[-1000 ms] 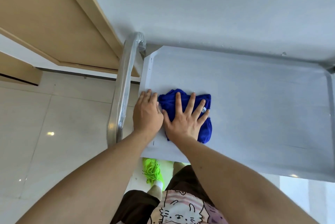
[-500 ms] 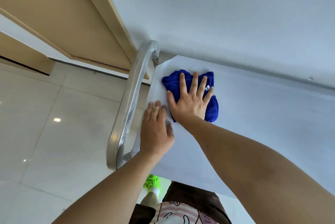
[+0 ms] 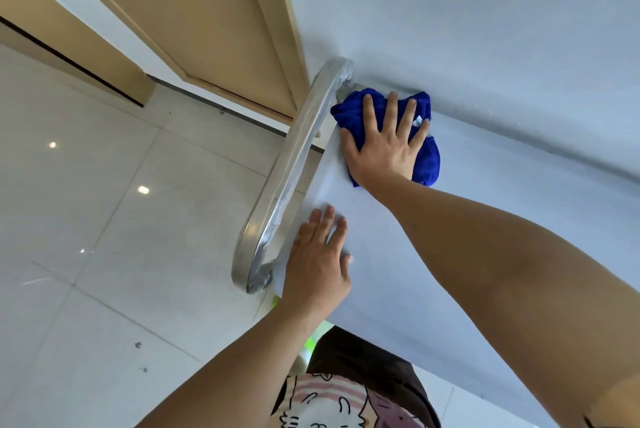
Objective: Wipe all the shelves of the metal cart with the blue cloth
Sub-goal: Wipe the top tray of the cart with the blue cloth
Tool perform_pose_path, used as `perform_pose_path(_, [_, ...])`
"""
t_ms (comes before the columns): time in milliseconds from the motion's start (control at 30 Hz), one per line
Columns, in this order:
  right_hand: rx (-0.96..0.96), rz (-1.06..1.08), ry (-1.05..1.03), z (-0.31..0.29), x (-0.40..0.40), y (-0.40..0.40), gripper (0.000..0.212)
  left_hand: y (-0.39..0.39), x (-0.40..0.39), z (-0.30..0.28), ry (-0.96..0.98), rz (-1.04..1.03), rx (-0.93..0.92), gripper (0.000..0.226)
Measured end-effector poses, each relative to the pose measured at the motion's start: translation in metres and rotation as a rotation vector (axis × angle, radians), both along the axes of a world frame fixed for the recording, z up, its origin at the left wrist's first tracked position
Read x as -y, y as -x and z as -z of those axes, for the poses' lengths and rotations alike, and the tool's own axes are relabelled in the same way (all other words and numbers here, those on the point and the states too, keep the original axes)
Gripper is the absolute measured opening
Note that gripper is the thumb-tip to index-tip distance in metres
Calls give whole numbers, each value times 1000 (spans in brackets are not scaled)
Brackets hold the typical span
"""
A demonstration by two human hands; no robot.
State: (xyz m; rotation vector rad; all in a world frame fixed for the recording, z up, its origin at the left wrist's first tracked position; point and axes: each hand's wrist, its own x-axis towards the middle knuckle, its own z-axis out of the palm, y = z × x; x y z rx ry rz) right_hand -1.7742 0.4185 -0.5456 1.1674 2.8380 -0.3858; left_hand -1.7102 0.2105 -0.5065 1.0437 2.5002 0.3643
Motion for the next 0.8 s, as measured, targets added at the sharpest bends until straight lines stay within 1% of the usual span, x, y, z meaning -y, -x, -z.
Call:
perform_pose_path(200, [2, -35, 13, 0, 10, -6, 77, 2, 4, 5, 17, 32, -11, 61])
perform_pose_path(367, [-21, -68, 24, -2, 38, -20, 77, 8, 4, 3, 65, 75, 43, 64])
perform_pose_path(467, [-12, -78, 20, -3, 57, -32, 76, 13, 6, -6, 77, 107, 43, 62])
perform_pose_path(567, [10, -74, 25, -5, 72, -43, 76, 7, 22, -18, 41, 41, 41, 51])
perform_pose_path(667, [11, -70, 29, -7, 93, -55, 76, -9, 52, -27, 2, 1, -5, 37])
perform_pose_path(733, [17, -65, 41, -8, 110, -65, 77, -22, 72, -30, -24, 4, -28, 27])
perform_pose_path(800, [29, -52, 50, -8, 128, -76, 77, -35, 90, -30, -41, 28, -43, 22])
